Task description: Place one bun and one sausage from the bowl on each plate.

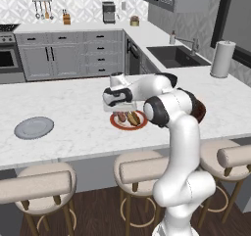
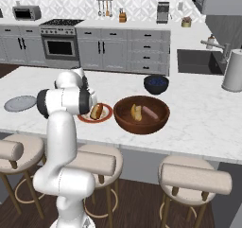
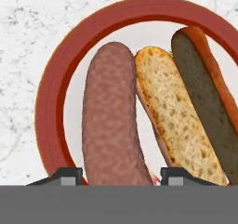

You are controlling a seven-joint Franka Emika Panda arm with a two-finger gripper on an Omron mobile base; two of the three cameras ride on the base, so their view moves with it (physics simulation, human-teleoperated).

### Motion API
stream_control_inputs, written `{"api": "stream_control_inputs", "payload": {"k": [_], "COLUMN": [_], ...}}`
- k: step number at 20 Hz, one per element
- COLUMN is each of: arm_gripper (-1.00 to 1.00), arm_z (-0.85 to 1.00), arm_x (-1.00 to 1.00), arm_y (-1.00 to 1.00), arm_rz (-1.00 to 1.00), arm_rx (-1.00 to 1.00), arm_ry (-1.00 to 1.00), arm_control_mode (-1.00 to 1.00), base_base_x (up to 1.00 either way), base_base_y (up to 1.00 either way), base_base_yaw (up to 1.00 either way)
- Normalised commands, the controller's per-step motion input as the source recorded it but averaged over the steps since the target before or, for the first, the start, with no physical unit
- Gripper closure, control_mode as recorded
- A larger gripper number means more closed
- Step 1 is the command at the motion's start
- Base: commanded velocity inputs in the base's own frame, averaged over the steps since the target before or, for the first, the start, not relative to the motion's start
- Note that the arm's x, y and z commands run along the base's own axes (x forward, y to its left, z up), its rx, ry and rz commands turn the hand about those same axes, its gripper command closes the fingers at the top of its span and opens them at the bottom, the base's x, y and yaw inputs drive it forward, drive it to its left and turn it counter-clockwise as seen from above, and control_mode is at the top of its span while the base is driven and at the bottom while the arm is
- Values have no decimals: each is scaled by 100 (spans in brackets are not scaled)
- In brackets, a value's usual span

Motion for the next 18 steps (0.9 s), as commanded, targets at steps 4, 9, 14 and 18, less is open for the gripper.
{"api": "stream_control_inputs", "payload": {"k": [4, 9, 14, 18], "arm_gripper": [100, 100, -100, -100], "arm_z": [-23, -6, 0, 0], "arm_x": [34, 12, 0, 0], "arm_y": [0, 0, 0, 0], "arm_rz": [0, 0, 0, 0], "arm_rx": [0, 0, 0, 0], "arm_ry": [0, 0, 0, 0], "arm_control_mode": [-100, -100, -100, -100], "base_base_x": [0, 0, 0, 0], "base_base_y": [0, 0, 0, 0], "base_base_yaw": [0, 0, 0, 0]}}
